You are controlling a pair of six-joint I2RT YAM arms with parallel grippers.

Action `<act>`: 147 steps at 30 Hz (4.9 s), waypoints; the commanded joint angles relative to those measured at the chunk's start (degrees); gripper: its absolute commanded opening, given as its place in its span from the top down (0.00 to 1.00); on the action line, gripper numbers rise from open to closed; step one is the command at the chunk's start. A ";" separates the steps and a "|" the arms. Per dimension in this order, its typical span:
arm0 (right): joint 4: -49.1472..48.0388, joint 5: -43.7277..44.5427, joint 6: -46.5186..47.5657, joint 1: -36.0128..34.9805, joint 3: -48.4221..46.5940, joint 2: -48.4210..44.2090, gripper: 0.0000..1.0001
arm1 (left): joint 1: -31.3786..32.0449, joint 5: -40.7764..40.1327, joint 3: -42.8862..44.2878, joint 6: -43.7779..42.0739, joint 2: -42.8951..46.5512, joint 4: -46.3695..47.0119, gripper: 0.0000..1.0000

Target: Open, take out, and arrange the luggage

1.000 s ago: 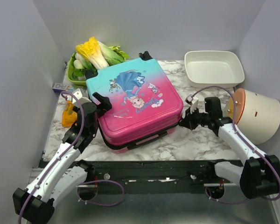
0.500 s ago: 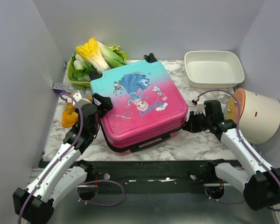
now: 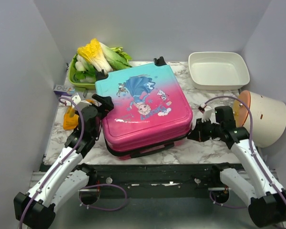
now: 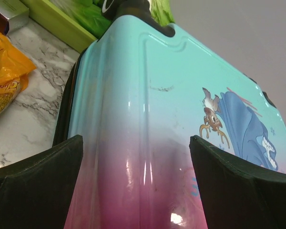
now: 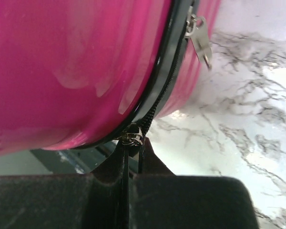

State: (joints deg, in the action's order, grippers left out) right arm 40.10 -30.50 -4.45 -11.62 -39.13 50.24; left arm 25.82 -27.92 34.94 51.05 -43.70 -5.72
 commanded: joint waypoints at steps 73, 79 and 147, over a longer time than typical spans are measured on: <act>-3.23 24.79 -21.38 -29.25 -11.04 -1.01 0.99 | 34.56 -3.79 -13.67 13.91 2.91 7.84 0.01; 17.75 53.74 -27.66 -29.16 -17.19 1.09 0.99 | 34.64 -7.58 -9.28 7.32 11.88 -2.88 0.01; -38.77 12.04 2.87 -45.24 -1.99 10.31 0.99 | 34.91 9.38 -15.43 11.71 10.40 8.17 0.01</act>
State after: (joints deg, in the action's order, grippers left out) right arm 15.00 -9.72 0.49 -50.11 -34.50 57.95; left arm 59.18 -38.28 23.16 58.48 -27.20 -7.49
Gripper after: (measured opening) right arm 0.052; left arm 0.993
